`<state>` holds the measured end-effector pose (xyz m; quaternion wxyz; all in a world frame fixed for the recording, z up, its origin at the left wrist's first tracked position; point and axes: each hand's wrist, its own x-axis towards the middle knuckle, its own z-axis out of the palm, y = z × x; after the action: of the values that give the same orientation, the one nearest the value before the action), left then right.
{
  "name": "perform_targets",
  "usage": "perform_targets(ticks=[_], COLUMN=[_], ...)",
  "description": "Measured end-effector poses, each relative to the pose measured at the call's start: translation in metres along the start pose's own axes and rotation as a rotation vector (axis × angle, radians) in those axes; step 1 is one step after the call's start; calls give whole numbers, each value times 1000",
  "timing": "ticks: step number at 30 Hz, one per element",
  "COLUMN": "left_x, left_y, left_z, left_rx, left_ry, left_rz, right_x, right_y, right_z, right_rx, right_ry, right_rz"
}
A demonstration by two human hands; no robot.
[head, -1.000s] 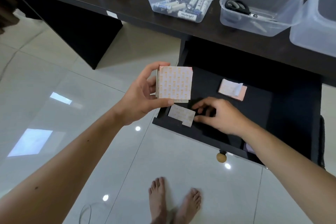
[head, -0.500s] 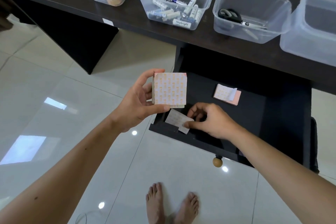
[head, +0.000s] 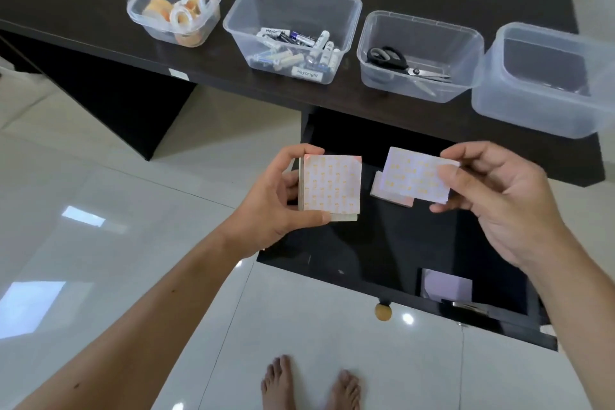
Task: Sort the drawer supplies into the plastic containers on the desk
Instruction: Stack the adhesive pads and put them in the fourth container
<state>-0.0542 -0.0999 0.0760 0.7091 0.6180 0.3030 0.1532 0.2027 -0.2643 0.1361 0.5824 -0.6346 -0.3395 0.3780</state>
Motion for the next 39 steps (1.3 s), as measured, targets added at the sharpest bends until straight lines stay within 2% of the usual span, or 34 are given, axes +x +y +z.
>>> perform_targets(ticks=[5, 11, 18, 25, 31, 39], left_x=[12, 15, 15, 18, 22, 25], left_y=[-5, -7, -7, -10, -14, -16], left_z=[29, 39, 39, 37, 40, 41], left_rx=[4, 5, -17, 37, 105, 108], left_ry=[-90, -127, -138, -216, -197, -177], left_rz=[-12, -30, -78, -178, -201, -213], right_x=[9, 2, -7, -2, 22, 50], right_y=[15, 36, 53, 68, 98, 127], right_z=[13, 28, 35, 4, -15, -11], right_rx=[-165, -283, -259, -258, -586, -804], right_ry=[-28, 15, 83, 101, 193, 156], right_rz=[-12, 34, 76, 161, 175, 206])
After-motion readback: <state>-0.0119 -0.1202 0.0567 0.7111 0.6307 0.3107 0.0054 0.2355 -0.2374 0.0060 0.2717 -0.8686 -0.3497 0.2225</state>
